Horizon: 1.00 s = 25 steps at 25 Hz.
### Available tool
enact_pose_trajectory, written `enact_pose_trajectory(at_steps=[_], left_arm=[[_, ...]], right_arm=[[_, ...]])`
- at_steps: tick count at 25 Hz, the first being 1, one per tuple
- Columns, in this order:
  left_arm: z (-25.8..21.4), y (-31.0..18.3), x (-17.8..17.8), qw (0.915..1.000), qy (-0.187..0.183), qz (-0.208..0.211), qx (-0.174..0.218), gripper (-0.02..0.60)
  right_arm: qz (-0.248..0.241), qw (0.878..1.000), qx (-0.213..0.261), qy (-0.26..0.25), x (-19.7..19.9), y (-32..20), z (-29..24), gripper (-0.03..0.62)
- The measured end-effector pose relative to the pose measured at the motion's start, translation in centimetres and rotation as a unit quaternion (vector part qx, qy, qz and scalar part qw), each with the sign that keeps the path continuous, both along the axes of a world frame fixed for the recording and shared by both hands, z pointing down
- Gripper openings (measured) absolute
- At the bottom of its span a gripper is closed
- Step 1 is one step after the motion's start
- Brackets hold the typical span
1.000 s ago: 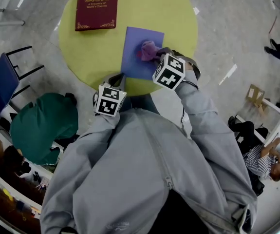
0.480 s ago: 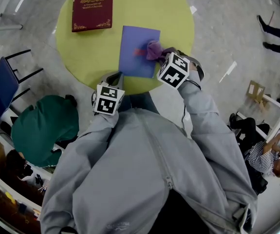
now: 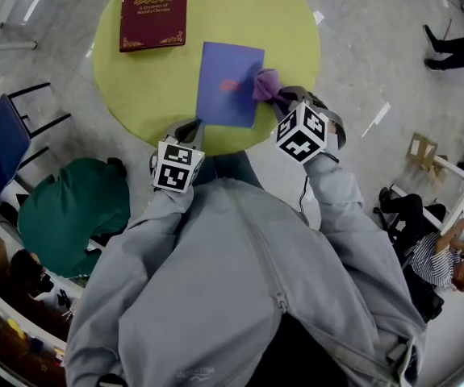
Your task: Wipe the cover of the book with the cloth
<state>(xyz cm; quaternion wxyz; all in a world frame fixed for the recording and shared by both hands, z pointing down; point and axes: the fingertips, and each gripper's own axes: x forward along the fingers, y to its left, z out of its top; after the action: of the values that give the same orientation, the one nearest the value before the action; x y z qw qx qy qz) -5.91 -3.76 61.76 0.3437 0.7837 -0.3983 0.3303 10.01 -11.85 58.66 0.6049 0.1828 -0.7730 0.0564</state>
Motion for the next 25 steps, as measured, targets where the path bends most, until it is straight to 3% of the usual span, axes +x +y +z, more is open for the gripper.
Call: enact_pose_trajectory(at_steps=[4, 14, 20, 25], left_arm=[[-0.2, 0.2, 0.0, 0.9999, -0.006, 0.011, 0.008, 0.018], [0.9, 1.3, 0.5, 0.9996, -0.008, 0.020, -0.019, 0.018], [0.7, 1.4, 0.6, 0.9997, -0.006, 0.021, -0.015, 0.018], [0.7, 1.4, 0.6, 0.9997, -0.005, 0.020, -0.014, 0.018]], right_arm=[[0.008, 0.999, 0.035, -0.013, 0.5, 0.5, -2.6, 0.071], [0.001, 0.995, 0.076, -0.063, -1.5, 2.1, -10.2, 0.071], [-0.031, 0.993, 0.062, -0.098, -4.2, 4.9, -13.5, 0.071], [-0.064, 0.990, 0.015, -0.125, -7.0, 6.9, -14.6, 0.071]])
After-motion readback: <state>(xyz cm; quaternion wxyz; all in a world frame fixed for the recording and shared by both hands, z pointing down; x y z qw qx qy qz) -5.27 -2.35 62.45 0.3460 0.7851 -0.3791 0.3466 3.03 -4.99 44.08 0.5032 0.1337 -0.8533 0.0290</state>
